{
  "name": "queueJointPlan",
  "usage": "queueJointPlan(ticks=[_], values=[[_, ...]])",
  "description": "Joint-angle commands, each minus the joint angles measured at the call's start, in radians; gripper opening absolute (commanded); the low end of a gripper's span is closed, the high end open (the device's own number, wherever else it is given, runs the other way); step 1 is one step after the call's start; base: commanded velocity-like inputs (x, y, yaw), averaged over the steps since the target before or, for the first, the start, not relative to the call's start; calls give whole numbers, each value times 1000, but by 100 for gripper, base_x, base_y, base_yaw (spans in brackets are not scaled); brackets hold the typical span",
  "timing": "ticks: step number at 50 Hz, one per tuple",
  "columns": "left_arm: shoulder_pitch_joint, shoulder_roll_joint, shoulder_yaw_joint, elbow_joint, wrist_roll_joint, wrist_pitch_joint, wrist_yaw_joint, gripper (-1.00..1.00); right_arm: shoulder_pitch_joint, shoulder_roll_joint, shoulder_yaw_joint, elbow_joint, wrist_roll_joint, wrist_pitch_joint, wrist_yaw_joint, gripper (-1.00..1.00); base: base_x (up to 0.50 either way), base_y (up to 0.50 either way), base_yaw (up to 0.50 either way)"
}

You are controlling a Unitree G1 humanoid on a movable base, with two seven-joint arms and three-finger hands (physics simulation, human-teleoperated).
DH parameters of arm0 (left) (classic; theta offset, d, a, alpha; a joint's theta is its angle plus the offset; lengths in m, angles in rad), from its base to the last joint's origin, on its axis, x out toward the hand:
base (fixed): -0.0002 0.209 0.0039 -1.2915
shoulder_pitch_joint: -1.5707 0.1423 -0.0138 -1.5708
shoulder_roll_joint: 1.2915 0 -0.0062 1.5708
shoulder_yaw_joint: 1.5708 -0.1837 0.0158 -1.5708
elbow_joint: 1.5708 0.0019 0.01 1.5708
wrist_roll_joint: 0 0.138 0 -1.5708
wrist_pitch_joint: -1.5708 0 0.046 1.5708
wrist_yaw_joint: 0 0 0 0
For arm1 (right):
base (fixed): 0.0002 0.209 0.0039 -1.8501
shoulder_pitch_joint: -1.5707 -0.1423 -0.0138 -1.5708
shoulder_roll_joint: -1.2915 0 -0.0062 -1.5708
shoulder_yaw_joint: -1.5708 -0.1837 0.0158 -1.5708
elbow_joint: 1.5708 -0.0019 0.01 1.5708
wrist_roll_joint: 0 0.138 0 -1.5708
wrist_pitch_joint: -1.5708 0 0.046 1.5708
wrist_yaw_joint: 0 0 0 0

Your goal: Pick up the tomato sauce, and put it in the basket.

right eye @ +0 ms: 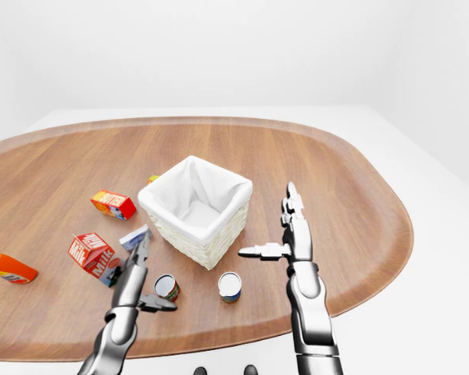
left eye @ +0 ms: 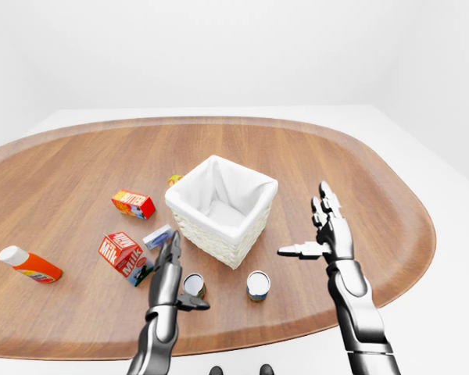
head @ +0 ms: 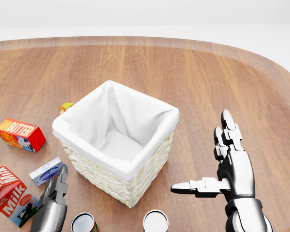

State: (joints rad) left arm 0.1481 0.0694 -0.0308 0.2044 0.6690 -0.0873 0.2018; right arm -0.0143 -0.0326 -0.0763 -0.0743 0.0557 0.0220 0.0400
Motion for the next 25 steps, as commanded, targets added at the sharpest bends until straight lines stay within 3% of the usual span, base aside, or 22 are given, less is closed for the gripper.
queueJointPlan(ticks=[1,25], values=[[-20,0,-10,54,8,0,25,100,3,1,2,2,-1,-3,0,100,0,0,0],[-51,5,-19,144,17,0,60,100,3,2,5,4,-4,-4,0,100,0,0,0]])
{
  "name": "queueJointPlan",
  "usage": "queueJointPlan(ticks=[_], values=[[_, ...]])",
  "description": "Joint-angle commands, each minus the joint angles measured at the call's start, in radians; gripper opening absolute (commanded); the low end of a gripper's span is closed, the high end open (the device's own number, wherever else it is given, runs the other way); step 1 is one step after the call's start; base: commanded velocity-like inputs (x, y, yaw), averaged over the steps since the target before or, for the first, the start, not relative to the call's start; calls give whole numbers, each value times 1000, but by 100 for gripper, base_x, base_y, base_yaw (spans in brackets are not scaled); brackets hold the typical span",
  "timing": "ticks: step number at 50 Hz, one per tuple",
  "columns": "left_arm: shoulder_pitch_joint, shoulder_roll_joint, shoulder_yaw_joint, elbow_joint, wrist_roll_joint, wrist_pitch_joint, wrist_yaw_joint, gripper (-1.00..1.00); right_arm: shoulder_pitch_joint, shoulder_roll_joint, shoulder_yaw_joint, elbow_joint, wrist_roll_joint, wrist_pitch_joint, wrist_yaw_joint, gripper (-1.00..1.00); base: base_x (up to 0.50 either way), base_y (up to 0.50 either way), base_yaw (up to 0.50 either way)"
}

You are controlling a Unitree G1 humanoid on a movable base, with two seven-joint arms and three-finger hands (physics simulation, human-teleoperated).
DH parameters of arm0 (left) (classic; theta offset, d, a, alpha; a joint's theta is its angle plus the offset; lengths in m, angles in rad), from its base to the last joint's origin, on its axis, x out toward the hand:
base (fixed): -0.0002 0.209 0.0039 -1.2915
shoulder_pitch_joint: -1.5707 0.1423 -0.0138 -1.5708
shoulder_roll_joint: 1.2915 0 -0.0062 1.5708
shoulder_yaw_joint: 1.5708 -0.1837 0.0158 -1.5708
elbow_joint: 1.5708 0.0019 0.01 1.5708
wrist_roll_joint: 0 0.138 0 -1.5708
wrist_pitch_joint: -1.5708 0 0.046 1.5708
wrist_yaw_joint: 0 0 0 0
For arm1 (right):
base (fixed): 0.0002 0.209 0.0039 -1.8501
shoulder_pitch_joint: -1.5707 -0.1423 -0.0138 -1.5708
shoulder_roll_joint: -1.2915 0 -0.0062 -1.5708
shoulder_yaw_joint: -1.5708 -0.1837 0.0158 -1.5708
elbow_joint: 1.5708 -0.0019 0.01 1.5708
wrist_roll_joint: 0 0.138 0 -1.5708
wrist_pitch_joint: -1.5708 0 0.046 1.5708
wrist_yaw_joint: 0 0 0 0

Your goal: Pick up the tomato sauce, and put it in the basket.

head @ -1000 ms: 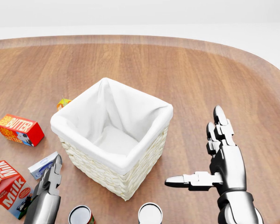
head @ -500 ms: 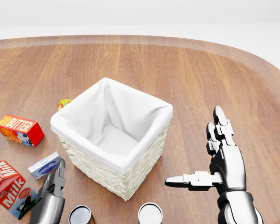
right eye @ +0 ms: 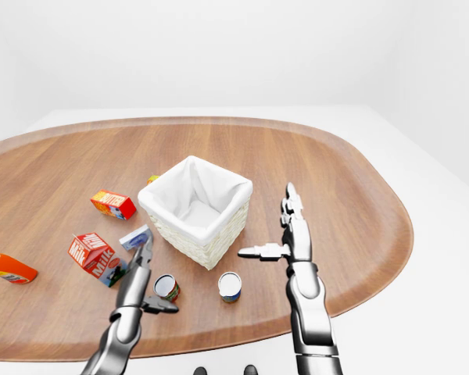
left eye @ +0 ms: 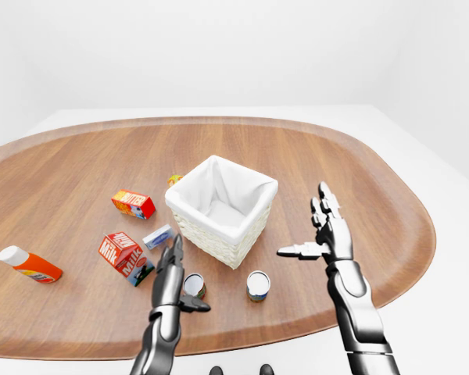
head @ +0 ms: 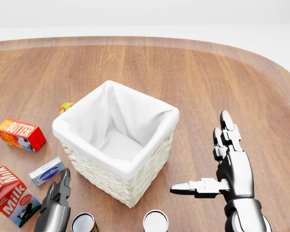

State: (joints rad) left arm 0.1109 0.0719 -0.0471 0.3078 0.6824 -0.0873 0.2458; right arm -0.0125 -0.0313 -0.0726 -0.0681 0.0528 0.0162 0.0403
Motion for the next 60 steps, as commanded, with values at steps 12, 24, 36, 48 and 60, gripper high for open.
queueJointPlan(ticks=[12,24,36,48,60], values=[[-23,4,-2,63,6,0,25,100,1,1,2,7,-3,-6,0,100,0,0,0],[-64,11,1,159,8,0,59,100,-2,0,2,13,-3,-8,-1,100,0,0,0],[-79,13,2,192,10,0,72,100,-2,0,1,18,-3,-11,-1,100,0,0,0],[-92,15,5,208,8,0,77,100,-2,1,3,24,-4,-16,-1,100,0,0,0],[-100,17,11,200,3,0,72,100,-3,1,3,27,-3,-18,-1,100,0,0,0]])
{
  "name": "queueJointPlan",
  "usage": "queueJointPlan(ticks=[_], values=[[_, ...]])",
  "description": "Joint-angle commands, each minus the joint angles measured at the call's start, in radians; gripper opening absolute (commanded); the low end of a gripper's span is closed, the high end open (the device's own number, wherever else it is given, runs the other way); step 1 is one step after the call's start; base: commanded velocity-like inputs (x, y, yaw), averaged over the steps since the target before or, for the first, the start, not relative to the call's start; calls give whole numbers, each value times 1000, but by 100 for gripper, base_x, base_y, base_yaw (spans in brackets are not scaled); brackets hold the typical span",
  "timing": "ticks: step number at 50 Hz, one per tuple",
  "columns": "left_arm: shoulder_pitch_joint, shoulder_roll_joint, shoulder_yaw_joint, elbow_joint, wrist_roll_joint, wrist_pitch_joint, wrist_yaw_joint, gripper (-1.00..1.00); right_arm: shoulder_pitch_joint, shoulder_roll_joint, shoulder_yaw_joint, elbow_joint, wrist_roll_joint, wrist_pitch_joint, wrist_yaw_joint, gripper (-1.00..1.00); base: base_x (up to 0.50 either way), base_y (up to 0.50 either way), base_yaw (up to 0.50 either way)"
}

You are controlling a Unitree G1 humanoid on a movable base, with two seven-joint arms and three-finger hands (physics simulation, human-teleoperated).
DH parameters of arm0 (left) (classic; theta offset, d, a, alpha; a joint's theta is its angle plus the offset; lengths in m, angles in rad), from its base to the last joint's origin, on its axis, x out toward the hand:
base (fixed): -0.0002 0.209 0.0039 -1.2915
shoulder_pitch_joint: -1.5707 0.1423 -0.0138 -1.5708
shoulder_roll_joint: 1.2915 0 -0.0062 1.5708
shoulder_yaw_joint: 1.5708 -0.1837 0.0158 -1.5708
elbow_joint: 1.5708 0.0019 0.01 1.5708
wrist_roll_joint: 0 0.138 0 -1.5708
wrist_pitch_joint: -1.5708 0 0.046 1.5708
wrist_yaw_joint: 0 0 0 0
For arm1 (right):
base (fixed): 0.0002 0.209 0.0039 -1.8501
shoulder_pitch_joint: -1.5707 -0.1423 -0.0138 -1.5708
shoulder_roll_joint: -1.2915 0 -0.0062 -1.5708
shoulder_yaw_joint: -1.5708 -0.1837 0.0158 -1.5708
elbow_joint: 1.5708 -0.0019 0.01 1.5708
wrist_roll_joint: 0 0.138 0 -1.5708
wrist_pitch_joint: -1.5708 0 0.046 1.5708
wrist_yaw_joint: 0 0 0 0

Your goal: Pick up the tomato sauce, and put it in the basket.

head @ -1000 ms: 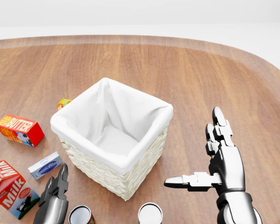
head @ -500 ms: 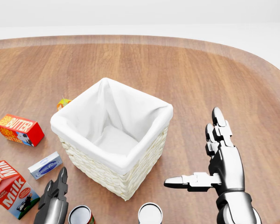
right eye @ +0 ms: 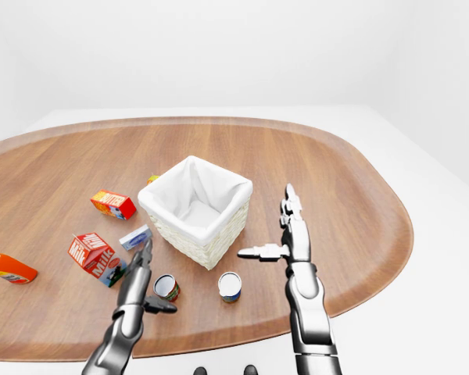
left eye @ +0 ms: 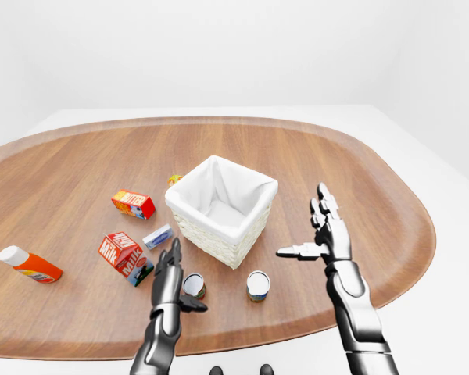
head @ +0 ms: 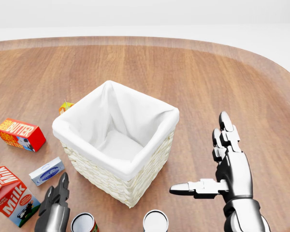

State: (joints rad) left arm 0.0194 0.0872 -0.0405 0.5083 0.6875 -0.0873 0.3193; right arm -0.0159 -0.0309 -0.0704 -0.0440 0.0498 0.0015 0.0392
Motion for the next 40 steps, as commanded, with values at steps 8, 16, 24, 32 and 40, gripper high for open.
queueJointPlan(ticks=[8,16,24,32,40], values=[[-24,0,-1,22,4,0,10,100,-1,0,1,11,0,-9,0,100,0,0,0],[-33,-2,-6,41,11,0,20,100,-1,1,2,9,1,-7,0,100,0,0,0],[-34,-5,-15,55,18,0,28,100,-1,0,2,5,1,-3,-1,100,0,0,0],[-46,-7,-24,97,29,0,51,100,-3,0,0,11,3,-6,0,100,0,0,0],[-43,-8,-27,99,32,0,54,100,-2,0,1,13,2,-9,0,100,0,0,0]])
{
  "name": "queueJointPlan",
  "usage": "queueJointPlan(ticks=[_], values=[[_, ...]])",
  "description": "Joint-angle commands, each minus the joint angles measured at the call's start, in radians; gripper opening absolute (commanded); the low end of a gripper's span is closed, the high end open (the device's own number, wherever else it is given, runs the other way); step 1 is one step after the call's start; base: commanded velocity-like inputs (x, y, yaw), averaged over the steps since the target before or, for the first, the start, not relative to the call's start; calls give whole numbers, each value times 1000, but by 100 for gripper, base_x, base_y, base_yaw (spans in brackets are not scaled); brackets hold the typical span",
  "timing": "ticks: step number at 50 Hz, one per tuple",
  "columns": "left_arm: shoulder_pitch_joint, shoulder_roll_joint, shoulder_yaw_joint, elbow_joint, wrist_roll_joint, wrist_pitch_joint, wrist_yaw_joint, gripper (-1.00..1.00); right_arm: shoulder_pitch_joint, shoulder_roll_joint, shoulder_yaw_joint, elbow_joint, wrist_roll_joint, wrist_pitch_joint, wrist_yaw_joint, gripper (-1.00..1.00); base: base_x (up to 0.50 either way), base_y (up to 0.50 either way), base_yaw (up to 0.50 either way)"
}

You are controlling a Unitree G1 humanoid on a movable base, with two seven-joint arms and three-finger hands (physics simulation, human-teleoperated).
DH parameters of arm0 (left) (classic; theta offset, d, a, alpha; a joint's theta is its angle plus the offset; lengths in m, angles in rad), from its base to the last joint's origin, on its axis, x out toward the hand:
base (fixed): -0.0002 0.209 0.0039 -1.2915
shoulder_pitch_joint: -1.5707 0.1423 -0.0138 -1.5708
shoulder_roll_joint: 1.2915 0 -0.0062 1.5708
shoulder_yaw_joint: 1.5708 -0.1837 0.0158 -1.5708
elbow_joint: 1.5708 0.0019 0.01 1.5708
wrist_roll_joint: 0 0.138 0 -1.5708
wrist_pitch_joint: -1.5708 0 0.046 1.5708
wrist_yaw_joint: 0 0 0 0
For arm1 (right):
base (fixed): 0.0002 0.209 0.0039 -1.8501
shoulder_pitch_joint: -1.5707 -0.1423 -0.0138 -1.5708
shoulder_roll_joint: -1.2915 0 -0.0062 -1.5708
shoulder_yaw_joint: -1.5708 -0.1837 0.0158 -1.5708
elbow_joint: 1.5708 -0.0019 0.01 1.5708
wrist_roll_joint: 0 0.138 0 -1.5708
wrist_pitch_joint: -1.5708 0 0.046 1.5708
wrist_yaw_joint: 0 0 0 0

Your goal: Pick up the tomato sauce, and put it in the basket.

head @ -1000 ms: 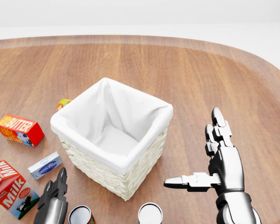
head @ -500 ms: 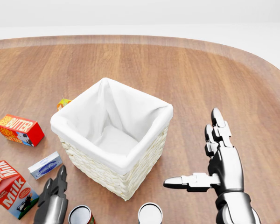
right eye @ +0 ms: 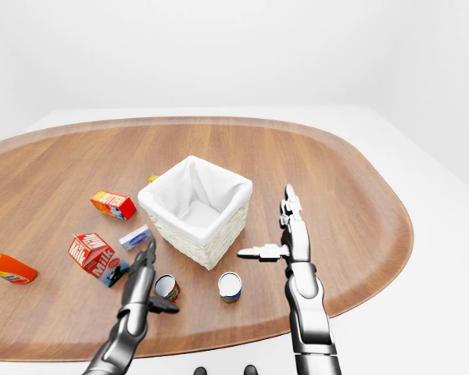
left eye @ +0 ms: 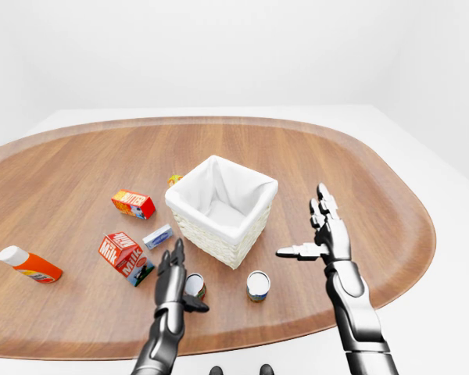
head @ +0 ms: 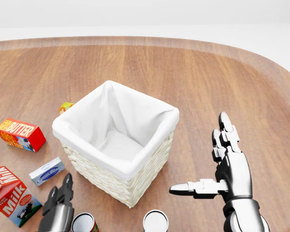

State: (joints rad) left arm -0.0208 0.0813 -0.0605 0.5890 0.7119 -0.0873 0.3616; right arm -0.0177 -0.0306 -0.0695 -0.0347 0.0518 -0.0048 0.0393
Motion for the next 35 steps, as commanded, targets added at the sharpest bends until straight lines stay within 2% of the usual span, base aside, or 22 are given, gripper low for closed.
queueJointPlan(ticks=[1,12,26,27,28,29,30,35], values=[[-8,-2,-7,29,8,0,15,100,0,0,0,4,0,-3,0,100,0,0,0],[-10,-4,-10,40,12,0,21,100,-2,-1,-1,13,1,-10,1,100,0,0,0],[-17,-3,-12,62,14,0,28,100,-1,-1,-1,0,2,2,0,100,0,0,0],[-14,-3,-13,58,15,0,27,67,-1,-1,-2,1,2,1,0,100,0,0,0],[-15,-3,-14,62,15,0,27,7,-1,-1,-2,0,2,3,0,100,0,0,0],[-17,-2,-14,66,16,0,30,-64,-1,-1,-2,0,2,2,1,100,0,0,0],[-18,-2,-15,71,19,0,33,-100,-2,-1,-2,2,2,1,1,100,0,0,0],[-19,-1,-13,75,20,0,37,-100,-2,-1,-2,9,2,-6,1,100,0,0,0]])
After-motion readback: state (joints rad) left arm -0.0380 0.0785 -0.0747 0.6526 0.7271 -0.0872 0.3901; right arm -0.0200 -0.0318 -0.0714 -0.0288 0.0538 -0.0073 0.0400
